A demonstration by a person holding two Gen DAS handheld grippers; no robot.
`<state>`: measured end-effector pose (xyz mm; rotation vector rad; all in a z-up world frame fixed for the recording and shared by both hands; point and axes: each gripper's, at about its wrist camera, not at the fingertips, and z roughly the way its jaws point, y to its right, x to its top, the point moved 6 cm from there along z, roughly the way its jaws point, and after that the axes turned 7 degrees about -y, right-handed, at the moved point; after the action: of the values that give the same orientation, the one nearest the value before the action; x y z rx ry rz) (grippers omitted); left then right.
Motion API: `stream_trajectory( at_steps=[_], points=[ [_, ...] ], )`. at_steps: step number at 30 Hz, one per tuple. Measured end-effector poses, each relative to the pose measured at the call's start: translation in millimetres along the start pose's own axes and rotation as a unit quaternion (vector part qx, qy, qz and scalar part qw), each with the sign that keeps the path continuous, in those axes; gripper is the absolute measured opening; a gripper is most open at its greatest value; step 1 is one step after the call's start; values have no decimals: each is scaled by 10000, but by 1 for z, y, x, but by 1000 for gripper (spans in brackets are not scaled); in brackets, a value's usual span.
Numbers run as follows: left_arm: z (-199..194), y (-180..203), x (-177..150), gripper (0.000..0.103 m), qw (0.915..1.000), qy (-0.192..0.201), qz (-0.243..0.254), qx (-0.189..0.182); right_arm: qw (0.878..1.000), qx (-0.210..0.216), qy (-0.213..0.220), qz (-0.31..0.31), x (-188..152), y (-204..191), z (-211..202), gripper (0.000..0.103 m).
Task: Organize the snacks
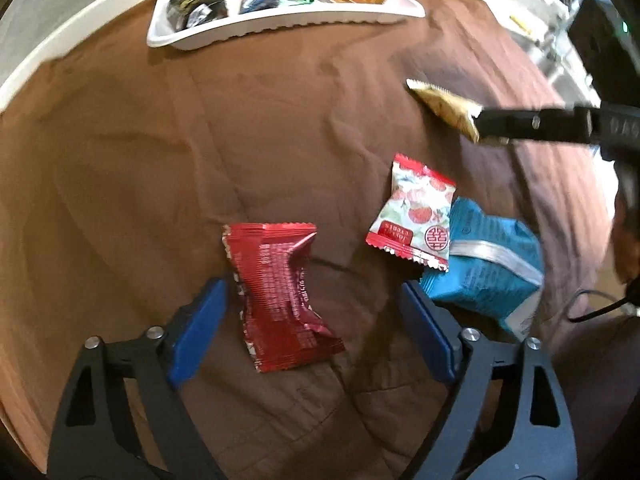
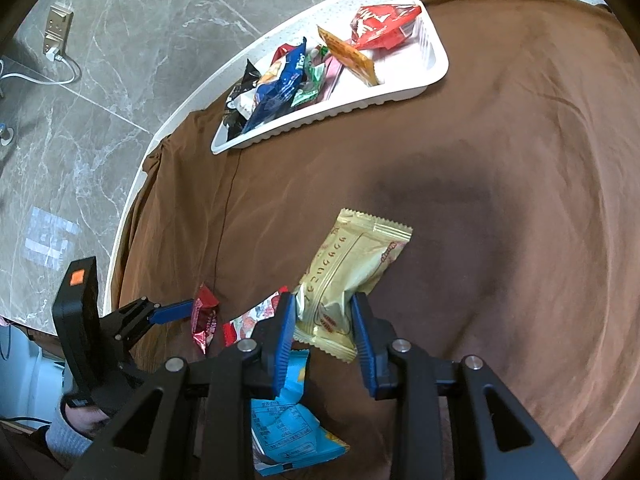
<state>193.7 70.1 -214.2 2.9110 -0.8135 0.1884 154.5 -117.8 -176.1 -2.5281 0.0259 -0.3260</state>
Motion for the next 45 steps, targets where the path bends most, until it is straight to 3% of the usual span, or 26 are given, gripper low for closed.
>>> stream_trajectory(
  at_steps=[5, 11, 14, 17, 20, 21, 22, 27, 36, 39, 45],
  points=[
    [4, 7, 0, 92, 9998, -46, 171, 116, 10000, 13, -14, 30, -1, 2, 1, 33],
    [-3, -15, 4, 91, 9980, 70, -388, -491, 10000, 26, -14, 43, -1, 3, 2, 34],
    [-5, -24, 5, 86, 9972, 122, -493, -550, 10000, 18, -17, 44, -2, 3, 2, 34],
    [-6, -26, 6, 68, 9988, 166, -375, -248, 10000, 21, -19, 47, -1, 3, 2, 34],
    [-9, -36, 5, 48, 9985, 239, -462, -174, 10000, 24, -29, 45, -2, 3, 2, 34],
    [-11, -41, 3, 35, 9986, 256, -452, -101, 10000, 22, -28, 46, -2, 3, 2, 34],
    [-10, -43, 4, 31, 9987, 266, -438, -28, 10000, 17, -24, 44, -2, 2, 2, 34],
    [-13, -47, -1, 26, 9984, 328, -448, -71, 10000, 18, -22, 45, -3, 2, 3, 34],
    [-31, -52, 3, 26, 9925, 579, -795, -719, 9999, -103, -34, 3, -3, 3, 7, 34],
    [-33, -50, 7, 26, 9918, 579, -804, -801, 9998, -169, -88, 11, -3, 6, 11, 27],
    [-29, -47, 14, 26, 9904, 563, -848, -931, 10000, -66, -17, -44, -2, 6, 9, 22]
  ],
)
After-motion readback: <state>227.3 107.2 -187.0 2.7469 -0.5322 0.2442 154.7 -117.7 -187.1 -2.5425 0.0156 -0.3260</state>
